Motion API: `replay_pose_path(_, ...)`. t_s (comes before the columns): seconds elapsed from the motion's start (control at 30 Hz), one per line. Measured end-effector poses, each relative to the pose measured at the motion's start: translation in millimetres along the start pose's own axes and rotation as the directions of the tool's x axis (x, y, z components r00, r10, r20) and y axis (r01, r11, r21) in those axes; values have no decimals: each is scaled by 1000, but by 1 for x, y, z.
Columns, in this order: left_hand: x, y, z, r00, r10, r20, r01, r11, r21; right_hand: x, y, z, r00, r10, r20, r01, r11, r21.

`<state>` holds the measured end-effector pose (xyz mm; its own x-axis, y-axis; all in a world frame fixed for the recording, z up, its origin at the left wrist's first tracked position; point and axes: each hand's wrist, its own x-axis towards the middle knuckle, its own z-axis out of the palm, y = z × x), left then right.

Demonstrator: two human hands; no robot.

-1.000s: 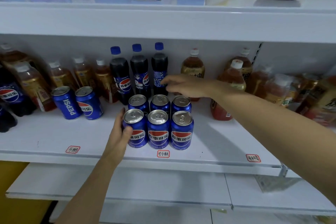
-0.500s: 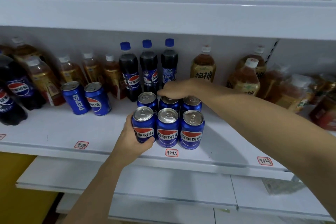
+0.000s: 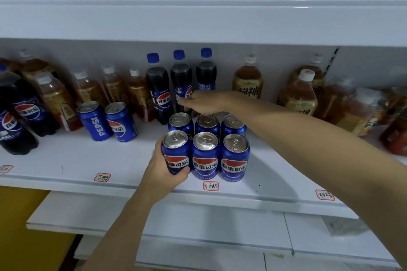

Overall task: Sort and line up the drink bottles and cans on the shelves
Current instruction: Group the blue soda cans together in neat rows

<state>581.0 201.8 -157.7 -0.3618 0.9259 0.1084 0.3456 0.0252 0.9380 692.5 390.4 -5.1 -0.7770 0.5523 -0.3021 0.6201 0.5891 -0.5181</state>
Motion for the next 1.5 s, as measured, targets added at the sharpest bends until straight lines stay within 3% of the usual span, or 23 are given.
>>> replay_pose_path(0.1, -1, 0, 0, 1000, 3, -4, -3, 1000, 10, 9, -9, 3, 996, 12, 84, -12, 1000, -5)
replay_pose_path(0.37, -2, 1, -1, 999, 29, 16, -30, 999, 15, 20, -14, 16, 998, 9, 59, -3, 996, -94)
replay_pose_path(0.53, -2, 2, -3, 1000, 25, 18, -25, 999, 24, 11, -20, 13, 992, 20, 123, -6, 993, -115)
replay_pose_path(0.6, -2, 2, -2, 1000, 23, 16, -24, 999, 26, 5, -16, 11, 997, -9, 72, 18, 992, -123)
replay_pose_path(0.7, -3, 4, -1, 1000, 20, 10, -20, 1000, 19, -11, 4, 1, 988, -56, -142, 41, 994, -105)
replay_pose_path(0.83, -2, 4, -2, 1000, 13, 20, -13, 999, 30, -51, 42, -21, 958, 37, -285, -26, 999, 42)
replay_pose_path(0.93, -2, 4, -2, 1000, 2, 13, -3, 999, 40, -68, 69, -22, 964, 241, -112, -198, 932, 304)
replay_pose_path(1.0, -1, 4, -2, 1000, -5, 12, 5, 999, 38, -71, 82, -15, 954, 299, -1, -273, 873, 404)
replay_pose_path(1.27, -2, 3, -1, 999, -27, 22, 25, 997, 73, -79, 102, 9, 968, 248, -26, -175, 752, 636)
replay_pose_path(1.37, -1, 4, -1, 999, -30, 19, 29, 997, 70, -85, 106, 9, 966, 252, -53, -175, 794, 583)
replay_pose_path(1.5, -1, 7, -3, 999, -34, 38, 31, 997, 69, -86, 84, -1, 957, 188, -220, -113, 942, 317)
